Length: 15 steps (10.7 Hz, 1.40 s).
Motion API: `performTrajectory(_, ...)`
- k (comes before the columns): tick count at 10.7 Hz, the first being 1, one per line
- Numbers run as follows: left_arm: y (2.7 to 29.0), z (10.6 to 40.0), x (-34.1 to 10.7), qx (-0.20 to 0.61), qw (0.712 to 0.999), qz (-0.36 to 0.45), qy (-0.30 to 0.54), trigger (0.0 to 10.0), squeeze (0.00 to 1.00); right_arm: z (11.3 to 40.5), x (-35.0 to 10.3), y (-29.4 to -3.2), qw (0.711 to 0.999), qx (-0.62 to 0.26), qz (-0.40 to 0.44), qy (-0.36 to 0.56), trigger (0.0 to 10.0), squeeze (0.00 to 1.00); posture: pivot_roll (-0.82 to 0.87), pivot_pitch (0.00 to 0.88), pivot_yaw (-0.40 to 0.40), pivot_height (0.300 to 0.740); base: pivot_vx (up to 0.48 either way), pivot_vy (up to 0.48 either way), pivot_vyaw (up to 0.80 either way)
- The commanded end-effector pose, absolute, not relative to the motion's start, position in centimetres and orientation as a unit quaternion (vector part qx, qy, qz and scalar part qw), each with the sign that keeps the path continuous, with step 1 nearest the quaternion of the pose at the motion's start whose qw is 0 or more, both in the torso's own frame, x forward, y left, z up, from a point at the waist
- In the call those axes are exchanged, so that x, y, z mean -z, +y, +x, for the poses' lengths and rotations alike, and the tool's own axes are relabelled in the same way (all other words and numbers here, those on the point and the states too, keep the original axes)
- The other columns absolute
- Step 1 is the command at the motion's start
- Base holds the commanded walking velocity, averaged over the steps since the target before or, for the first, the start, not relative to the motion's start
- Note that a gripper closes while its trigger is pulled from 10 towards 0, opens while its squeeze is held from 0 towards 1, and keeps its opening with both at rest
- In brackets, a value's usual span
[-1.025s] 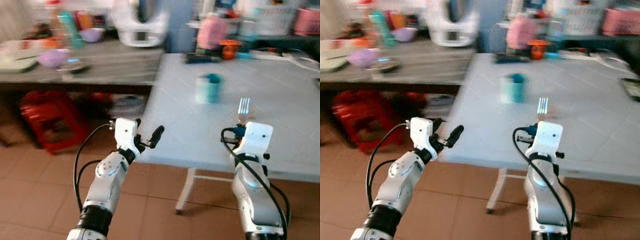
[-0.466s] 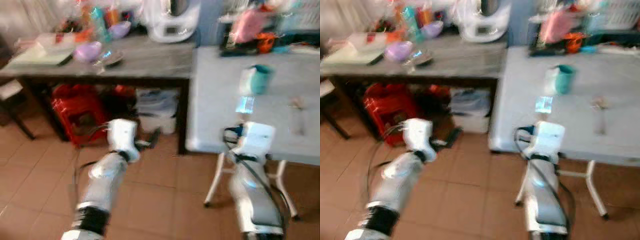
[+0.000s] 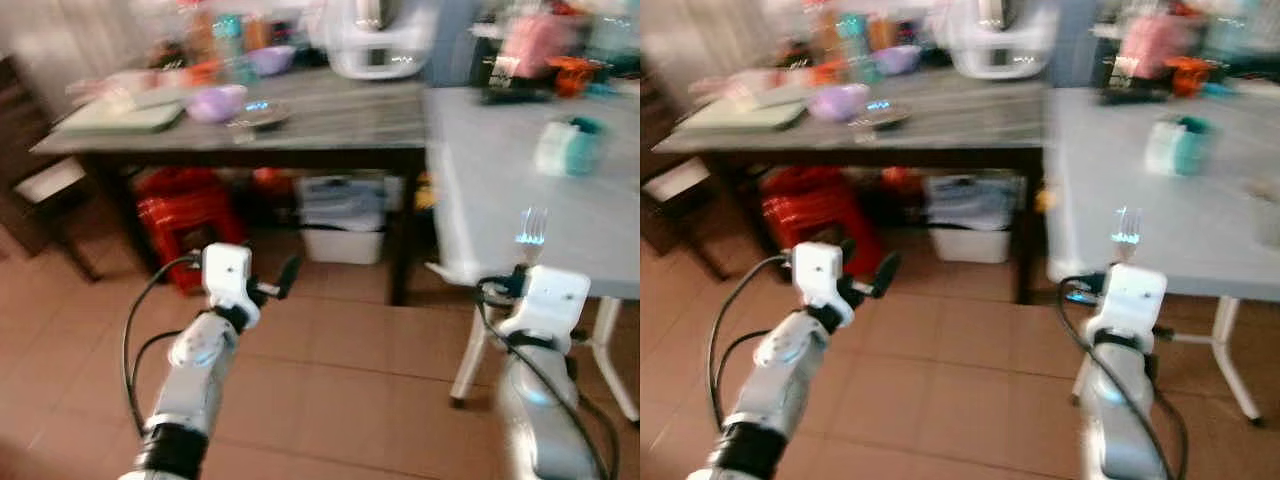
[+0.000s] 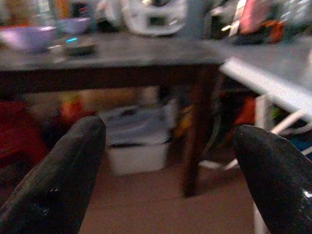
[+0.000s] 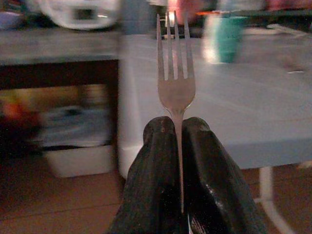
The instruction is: Setting the table
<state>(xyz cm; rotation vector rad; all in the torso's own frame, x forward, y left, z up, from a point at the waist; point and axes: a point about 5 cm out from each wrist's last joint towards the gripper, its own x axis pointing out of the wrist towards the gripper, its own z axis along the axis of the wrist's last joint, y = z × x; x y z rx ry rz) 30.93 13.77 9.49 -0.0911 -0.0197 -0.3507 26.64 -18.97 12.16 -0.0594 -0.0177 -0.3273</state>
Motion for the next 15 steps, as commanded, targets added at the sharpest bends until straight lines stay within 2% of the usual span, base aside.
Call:
performTrajectory(1,13.6,31.2,-10.1,0.175,0.984,-0.038,-0.020,10.0,0.00,26.8,-13.3,-18.7,0.987,0.151,-0.034,-0.034,10.0,0.00,-0.01,0.000,0.096,0.740,0.000,0.480,0.00)
performTrajectory(6,13.7,31.5,-10.3,0.171,0.984,-0.038,-0.024,10.0,0.00,26.9,-13.4,-18.1,0.988,0.141,-0.041,-0.041,10.0,0.00,-0.01,0.000,0.092,0.740,0.000,0.466,0.00)
performTrajectory(9,13.4,31.1,-10.8,0.192,0.979,-0.044,-0.047,10.0,0.00,27.0,-13.6,-18.3,0.988,0.139,-0.049,-0.047,10.0,0.00,-0.02,0.000,0.086,0.740,0.000,0.000,0.00)
performTrajectory(15,12.5,31.0,-11.1,0.226,0.971,-0.065,-0.052,10.0,0.00,27.3,-13.8,-18.3,0.987,0.139,-0.060,-0.053,10.0,0.00,-0.02,0.000,0.085,0.740,0.266,0.000,0.00)
